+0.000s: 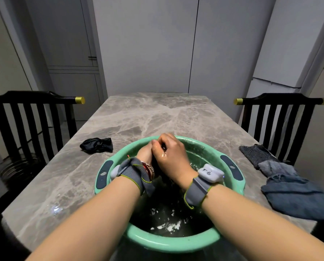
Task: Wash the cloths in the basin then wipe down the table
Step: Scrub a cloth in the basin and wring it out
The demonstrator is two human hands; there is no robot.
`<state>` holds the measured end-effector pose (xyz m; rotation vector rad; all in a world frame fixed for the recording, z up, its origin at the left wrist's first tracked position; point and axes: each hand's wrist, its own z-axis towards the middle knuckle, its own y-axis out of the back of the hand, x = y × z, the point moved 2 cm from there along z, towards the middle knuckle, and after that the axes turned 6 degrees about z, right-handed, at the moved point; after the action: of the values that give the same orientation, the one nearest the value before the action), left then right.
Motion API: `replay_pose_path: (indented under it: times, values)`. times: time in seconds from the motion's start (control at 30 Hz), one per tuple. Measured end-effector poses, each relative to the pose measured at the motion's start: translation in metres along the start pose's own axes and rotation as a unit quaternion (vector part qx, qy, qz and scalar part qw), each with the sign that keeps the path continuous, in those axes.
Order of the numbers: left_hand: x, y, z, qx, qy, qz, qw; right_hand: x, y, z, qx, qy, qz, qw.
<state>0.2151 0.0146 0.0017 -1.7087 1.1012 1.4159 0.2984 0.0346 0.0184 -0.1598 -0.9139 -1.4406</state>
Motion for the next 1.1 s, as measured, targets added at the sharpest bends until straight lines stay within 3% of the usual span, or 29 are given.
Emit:
replay_pose_path:
  times: [0.17,0.27,0.37,0.47,0.53,0.57,0.67,0.73,0.8,0.87,0.93,1.0,1.07,1.1]
  values:
    - [0.002,-0.012,0.009,-0.064,0.045,0.009,0.997,-0.021,0.022,0.010,0.052,-0.143,-0.079,0.985]
    - [-0.006,-0.013,0.001,-0.084,0.015,0.195,0.977,-0.033,0.019,0.008,0.101,-0.215,-0.160,0.958]
    - [0.003,-0.003,0.000,-0.154,-0.013,0.467,0.870,-0.050,0.019,-0.004,0.191,-0.251,-0.278,0.907]
    - [0.029,-0.002,0.003,-0.098,0.018,0.684,0.723,-0.060,0.018,-0.015,0.328,-0.245,-0.351,0.843]
    - [0.046,0.000,0.005,-0.063,0.001,0.741,0.669,-0.061,0.010,-0.027,0.379,-0.230,-0.374,0.815]
    - [0.059,0.000,0.010,-0.042,-0.010,0.738,0.673,-0.060,0.008,-0.031,0.390,-0.238,-0.381,0.804]
    - [0.073,-0.008,0.012,0.019,0.010,0.661,0.750,-0.058,0.005,-0.036,0.465,-0.295,-0.333,0.765]
    - [0.064,-0.009,0.014,-0.015,0.016,0.620,0.784,-0.058,0.005,-0.026,0.466,-0.317,-0.254,0.786]
    - [0.043,-0.008,0.013,-0.063,0.060,0.533,0.842,-0.054,0.006,-0.010,0.379,-0.334,-0.158,0.849]
    - [0.025,-0.004,0.014,-0.081,0.085,0.364,0.924,-0.042,0.007,0.001,0.254,-0.346,-0.009,0.903]
    - [0.014,0.003,0.017,-0.097,0.055,0.190,0.975,-0.027,0.010,0.009,0.139,-0.340,0.185,0.912]
    - [0.009,0.001,0.011,-0.054,0.126,-0.010,0.991,-0.010,0.015,0.012,0.097,-0.320,0.329,0.883]
    - [0.006,-0.003,0.003,-0.021,0.175,-0.144,0.974,-0.004,0.016,0.010,0.098,-0.295,0.379,0.872]
    - [0.005,-0.004,0.000,-0.013,0.168,-0.169,0.971,-0.004,0.015,0.010,0.084,-0.282,0.359,0.886]
